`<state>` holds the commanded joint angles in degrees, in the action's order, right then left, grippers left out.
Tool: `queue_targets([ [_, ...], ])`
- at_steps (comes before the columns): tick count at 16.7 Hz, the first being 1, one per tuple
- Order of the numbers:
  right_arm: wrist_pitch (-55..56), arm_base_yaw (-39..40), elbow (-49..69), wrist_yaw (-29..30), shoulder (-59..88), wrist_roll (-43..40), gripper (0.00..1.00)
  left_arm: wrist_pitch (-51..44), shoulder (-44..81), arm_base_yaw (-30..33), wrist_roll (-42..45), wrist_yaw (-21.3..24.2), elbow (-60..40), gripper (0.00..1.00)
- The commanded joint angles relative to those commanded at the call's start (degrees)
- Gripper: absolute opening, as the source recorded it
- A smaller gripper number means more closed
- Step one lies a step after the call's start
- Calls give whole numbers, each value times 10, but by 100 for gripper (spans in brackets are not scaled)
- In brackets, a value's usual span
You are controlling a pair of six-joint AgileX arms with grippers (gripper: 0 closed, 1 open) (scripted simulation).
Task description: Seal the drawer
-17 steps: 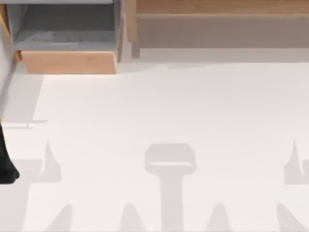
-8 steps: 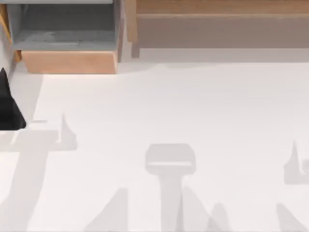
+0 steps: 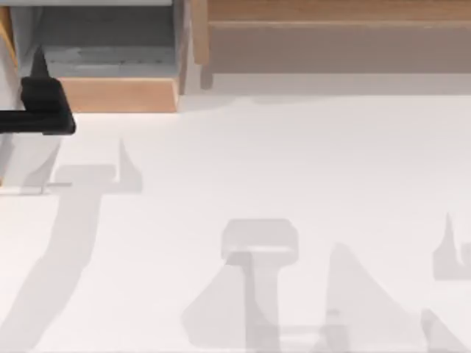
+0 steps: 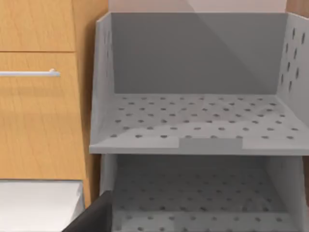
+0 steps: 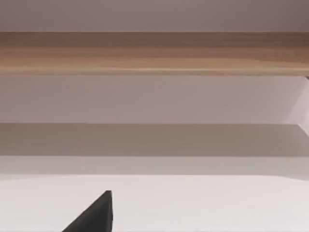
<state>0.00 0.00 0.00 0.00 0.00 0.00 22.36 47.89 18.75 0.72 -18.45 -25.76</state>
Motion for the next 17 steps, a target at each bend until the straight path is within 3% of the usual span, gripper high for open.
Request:
queue_targets([
  [5, 0, 0, 0, 0, 0, 0, 100, -1, -1, -2, 0, 1, 2, 100],
  [8, 0, 0, 0, 0, 0, 0, 100, 20, 25, -27, 35, 29, 12, 100],
  [12, 0, 0, 0, 0, 0, 0, 100, 89, 114, -112, 151, 119, 40, 100],
  [17, 0, 0, 0, 0, 0, 0, 100, 226, 275, -266, 365, 274, 69, 100],
])
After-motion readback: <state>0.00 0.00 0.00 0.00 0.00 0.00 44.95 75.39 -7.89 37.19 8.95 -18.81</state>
